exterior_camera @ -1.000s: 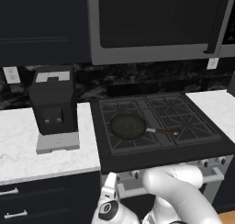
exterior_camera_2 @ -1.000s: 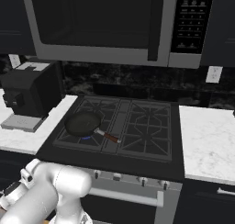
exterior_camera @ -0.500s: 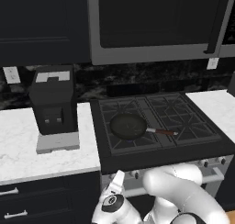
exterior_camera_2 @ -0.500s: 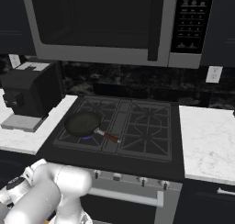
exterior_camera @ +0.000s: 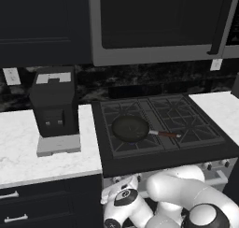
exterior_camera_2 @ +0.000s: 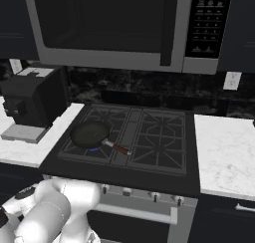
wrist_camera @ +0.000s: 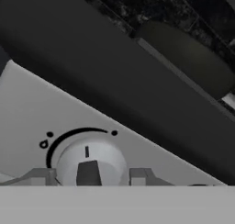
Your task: Turn off the front left burner of the stove.
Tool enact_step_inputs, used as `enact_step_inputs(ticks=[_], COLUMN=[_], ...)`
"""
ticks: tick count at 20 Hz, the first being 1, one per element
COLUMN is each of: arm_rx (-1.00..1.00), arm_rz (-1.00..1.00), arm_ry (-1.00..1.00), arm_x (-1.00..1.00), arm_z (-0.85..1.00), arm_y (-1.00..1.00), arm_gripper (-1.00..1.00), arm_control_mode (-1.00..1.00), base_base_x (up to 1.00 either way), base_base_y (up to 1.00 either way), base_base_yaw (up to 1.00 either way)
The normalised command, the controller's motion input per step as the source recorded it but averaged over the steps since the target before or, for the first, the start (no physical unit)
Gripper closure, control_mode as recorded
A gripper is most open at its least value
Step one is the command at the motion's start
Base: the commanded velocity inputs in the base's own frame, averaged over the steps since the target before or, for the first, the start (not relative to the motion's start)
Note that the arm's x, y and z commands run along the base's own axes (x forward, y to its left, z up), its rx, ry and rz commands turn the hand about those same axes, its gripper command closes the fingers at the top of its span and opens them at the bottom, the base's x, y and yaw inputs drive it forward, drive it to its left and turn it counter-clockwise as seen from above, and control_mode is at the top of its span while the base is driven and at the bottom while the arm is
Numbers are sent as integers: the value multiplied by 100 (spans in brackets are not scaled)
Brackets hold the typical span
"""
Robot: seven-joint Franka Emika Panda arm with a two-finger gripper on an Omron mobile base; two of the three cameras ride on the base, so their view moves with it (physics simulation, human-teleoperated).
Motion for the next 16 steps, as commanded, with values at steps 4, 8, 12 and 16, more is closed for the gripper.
enact_step_inputs(ticks=[4, 8, 12, 16], arm_rx=[46, 42, 38, 15], arm_rz=[-34, -38, -44, -51], arm_ry=[-29, -28, -21, -3], arm_x=[0, 0, 1, 24], arm_z=[22, 19, 17, 3], arm_y=[0, 0, 0, 0], arm_gripper=[100, 100, 100, 100], arm_control_mode=[-100, -100, -100, -100], base_base_x=[0, 0, 0, 0], base_base_y=[0, 0, 0, 0], base_base_yaw=[0, 0, 0, 0])
